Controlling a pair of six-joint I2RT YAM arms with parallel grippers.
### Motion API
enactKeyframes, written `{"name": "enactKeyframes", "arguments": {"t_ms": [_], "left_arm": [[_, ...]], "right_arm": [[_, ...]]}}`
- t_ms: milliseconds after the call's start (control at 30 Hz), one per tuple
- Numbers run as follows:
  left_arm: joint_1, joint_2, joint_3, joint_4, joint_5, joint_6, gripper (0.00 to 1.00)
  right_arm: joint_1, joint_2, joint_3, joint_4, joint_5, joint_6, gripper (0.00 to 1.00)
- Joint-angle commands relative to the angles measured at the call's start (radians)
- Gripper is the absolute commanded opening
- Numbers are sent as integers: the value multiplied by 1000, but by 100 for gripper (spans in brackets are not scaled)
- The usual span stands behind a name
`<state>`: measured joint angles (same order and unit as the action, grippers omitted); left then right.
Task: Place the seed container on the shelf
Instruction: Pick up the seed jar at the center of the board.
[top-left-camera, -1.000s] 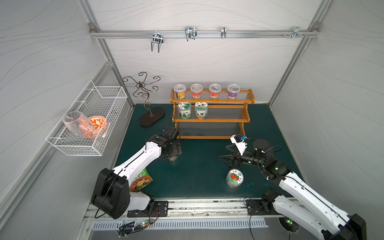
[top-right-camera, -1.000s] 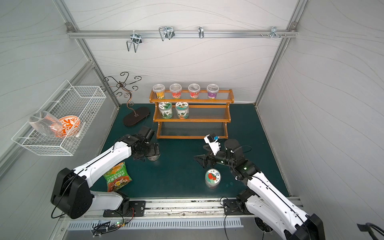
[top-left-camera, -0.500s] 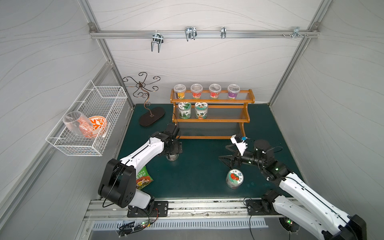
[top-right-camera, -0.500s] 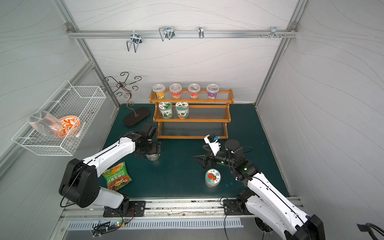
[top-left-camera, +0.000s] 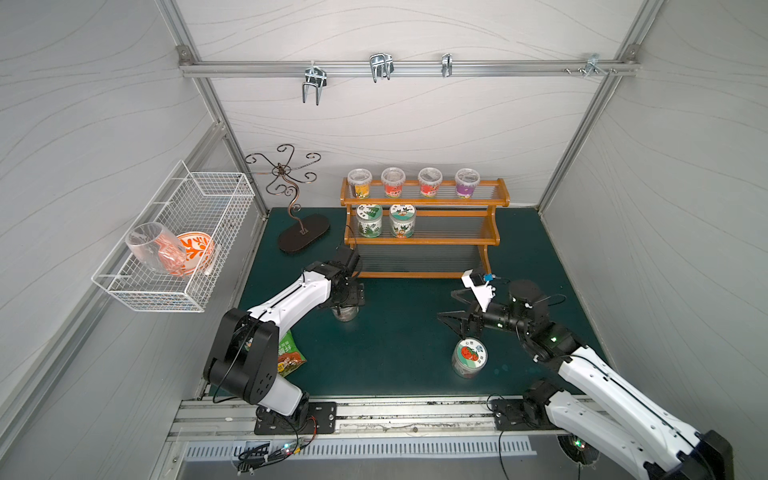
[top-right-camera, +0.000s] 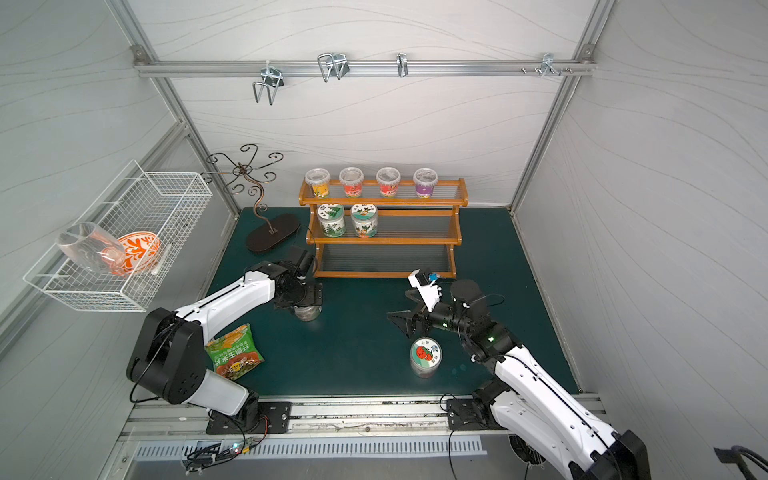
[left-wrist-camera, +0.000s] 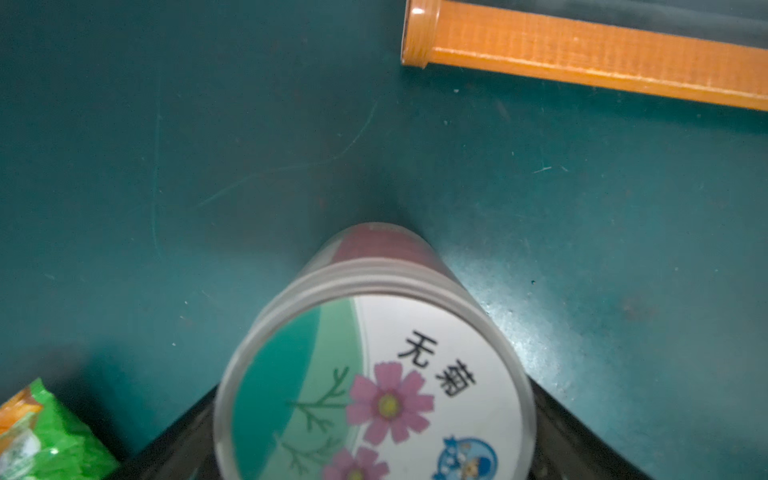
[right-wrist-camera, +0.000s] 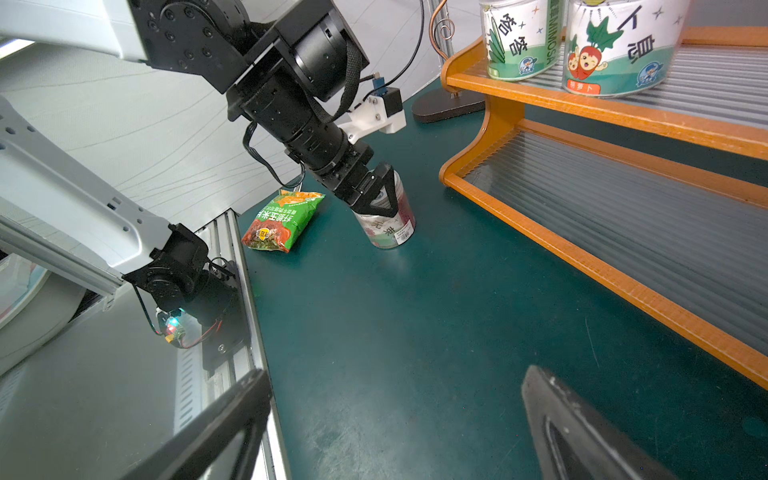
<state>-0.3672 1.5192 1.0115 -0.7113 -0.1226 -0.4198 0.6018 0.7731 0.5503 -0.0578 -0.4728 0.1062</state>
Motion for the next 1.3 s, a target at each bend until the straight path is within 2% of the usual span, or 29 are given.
{"name": "enactKeyframes", "arguments": {"t_ms": [0, 233, 367, 533, 700, 833, 1067, 1267], "left_arm": [[5, 6, 38, 37, -4, 23, 87], [-4, -60, 71, 8, 76, 80, 74], [-80, -145, 119, -30, 143, 163, 70], [-229, -204, 219, -95, 238, 298, 68], [-334, -214, 328, -182, 323, 419, 67], [-360, -238, 377, -224, 424, 532, 66], [-396, -267, 428, -283, 492, 681, 67], [-423, -270, 440, -274, 539, 758, 68]], "right_arm": [[6, -12, -10, 30, -16, -7, 99], [6, -8, -23, 69, -33, -4, 99], [5, 16, -27, 135, -73, -11, 99], [6, 75, -29, 224, -153, -60, 99], [5, 125, -24, 283, -215, -146, 99], [-2, 149, -12, 292, -249, -187, 99], [11, 190, 26, 280, -366, -220, 99], [117, 210, 71, 214, -345, -339, 99]]}}
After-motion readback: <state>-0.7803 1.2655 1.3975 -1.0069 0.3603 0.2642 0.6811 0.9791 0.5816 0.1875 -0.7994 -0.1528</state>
